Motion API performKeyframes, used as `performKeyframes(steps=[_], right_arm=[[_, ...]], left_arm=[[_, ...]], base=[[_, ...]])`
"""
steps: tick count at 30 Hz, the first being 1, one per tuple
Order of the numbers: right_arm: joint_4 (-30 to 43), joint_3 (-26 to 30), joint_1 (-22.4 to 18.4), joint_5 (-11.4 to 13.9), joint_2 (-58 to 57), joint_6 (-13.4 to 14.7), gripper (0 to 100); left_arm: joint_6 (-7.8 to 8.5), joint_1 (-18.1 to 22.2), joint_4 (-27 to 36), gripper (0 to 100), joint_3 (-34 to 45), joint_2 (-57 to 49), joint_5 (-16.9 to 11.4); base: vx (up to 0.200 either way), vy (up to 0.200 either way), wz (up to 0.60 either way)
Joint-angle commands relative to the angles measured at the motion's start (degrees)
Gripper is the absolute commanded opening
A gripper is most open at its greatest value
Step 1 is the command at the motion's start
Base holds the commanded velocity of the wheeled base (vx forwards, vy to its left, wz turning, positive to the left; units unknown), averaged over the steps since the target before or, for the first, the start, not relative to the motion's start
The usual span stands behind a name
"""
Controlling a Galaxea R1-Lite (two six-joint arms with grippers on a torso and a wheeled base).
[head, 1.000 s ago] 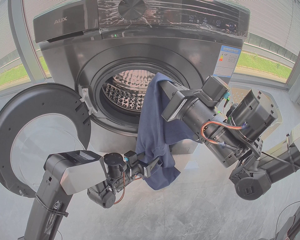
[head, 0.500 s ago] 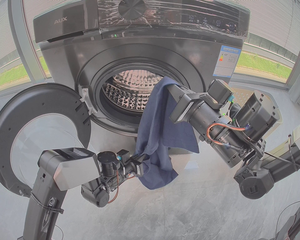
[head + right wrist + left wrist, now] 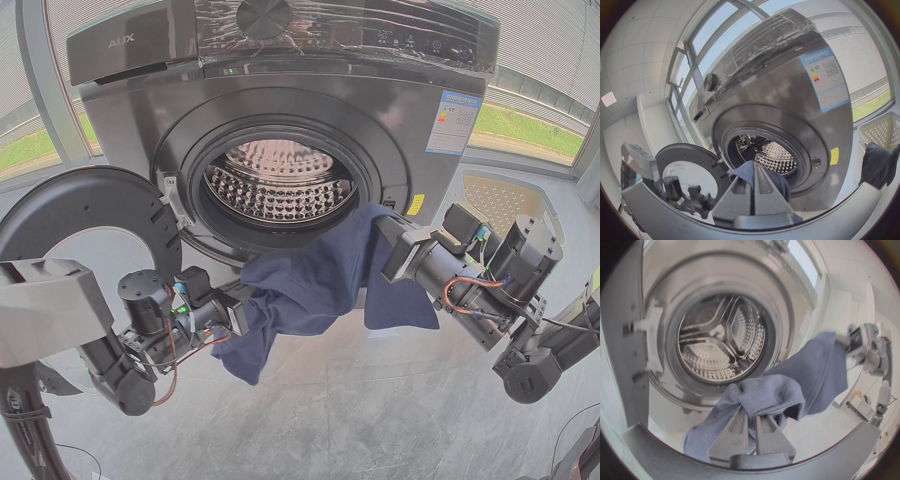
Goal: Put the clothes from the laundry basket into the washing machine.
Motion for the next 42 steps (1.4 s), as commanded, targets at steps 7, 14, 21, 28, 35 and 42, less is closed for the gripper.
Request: performKeyframes(steps=[7,14,21,28,35,42], right_arm=[[0.25,8.01,-2.02,0.01,-0.52,0.28,0],[0.34,7.30,-1.40,0.01,-0.52,0.28,0],[0.34,8.97,-1.49,0.01,0.80,0.11,0],[1.66,12.75,-1.40,0.01,9.50,-0.33,100],[0.96,19.34,2.38,0.72,14.24,-1.13,100],[0.78,21.19,5.01,1.07,15.47,-1.13,100]], left_arm=[[0.37,0.96,-0.14,0,7.38,-19.67,-3.35],[0.55,0.78,-0.14,0,8.18,-19.05,-3.26],[0.37,0.08,-0.14,0,6.42,-18.79,-3.17],[0.11,-0.36,-0.05,0,5.54,-20.11,-2.56],[0.02,-0.36,0.03,0,3.87,-19.67,-0.98],[0.02,-0.54,0.03,0,3.25,-19.23,0.25]], base=[[0.000,0.000,0.00],[0.000,0.000,0.00],[0.000,0.000,0.00],[0.000,0.000,0.00],[0.000,0.000,0.00],[0.000,0.000,0.00]])
